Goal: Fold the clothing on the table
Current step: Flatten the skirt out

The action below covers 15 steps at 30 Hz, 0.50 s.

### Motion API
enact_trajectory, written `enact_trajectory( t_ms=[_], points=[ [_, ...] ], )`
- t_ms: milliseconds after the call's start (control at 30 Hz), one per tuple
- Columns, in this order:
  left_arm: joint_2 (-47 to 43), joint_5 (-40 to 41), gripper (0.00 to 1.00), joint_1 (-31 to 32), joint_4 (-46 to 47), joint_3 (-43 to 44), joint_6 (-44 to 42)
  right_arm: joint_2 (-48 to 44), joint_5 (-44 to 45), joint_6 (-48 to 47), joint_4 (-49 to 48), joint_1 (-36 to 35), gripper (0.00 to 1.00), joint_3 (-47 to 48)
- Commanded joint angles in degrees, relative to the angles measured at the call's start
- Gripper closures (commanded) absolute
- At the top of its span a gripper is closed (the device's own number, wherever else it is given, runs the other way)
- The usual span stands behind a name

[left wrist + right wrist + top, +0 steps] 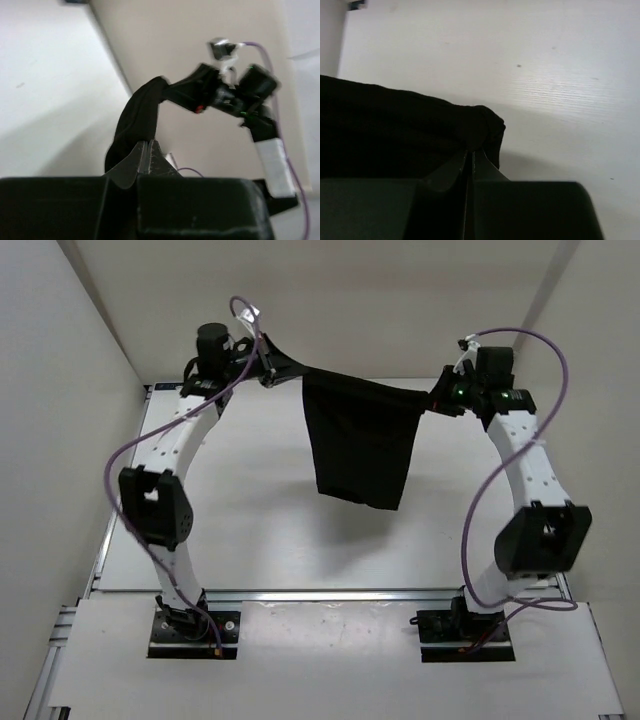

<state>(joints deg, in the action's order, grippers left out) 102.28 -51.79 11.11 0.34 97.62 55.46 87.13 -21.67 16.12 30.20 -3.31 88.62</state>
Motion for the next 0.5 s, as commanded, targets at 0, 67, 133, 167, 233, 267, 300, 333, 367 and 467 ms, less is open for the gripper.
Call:
enact_trajectory(
  t_ms=[0,67,133,167,233,267,300,333,367,467],
  points=[
    [5.56,6.88,1.00,1.36,-18.35,12.98,-9.05,3.32,10.40,-1.70,9.03,-0.89,1.00,8.49],
    [6.09,7.23,1.00,1.98,-15.66,15.75,-8.10,0.77,15.94,-3.81,6.47,-2.91,1.00,8.93],
    [4.78,5.83,1.00,1.54,-10.46,15.50,-4.85,-0.03,14.56,-3.90,7.59,-2.58,1.00,10.94],
    [4.08,4.95,1.00,1.11,-9.05,15.40,-3.88,-1.08,14.64,-3.99,7.25,-2.32,0.99,10.09],
    [2.15,4.16,1.00,1.10,-9.65,14.70,-5.09,-4.24,13.85,-4.34,6.28,-3.19,1.00,7.11],
    [0.48,4.59,1.00,1.19,-10.18,12.96,-5.80,-4.95,13.07,-4.43,6.19,-3.45,1.00,4.22],
    [-0.23,4.33,1.00,1.19,-10.53,10.07,-6.76,-6.52,12.27,-4.78,6.54,-3.11,1.00,2.71],
    [-2.50,4.16,1.00,1.45,-10.19,7.87,-6.86,-8.19,10.96,-4.17,6.11,-3.19,1.00,-1.74],
    [-4.96,3.54,1.00,1.54,-8.62,2.45,-7.03,-9.25,9.21,-3.82,5.41,-3.19,1.00,-6.39],
    [-12.78,3.89,1.00,2.86,-5.80,-15.37,-7.48,-13.73,2.89,-2.41,5.14,-2.49,1.00,-20.36]
  ],
)
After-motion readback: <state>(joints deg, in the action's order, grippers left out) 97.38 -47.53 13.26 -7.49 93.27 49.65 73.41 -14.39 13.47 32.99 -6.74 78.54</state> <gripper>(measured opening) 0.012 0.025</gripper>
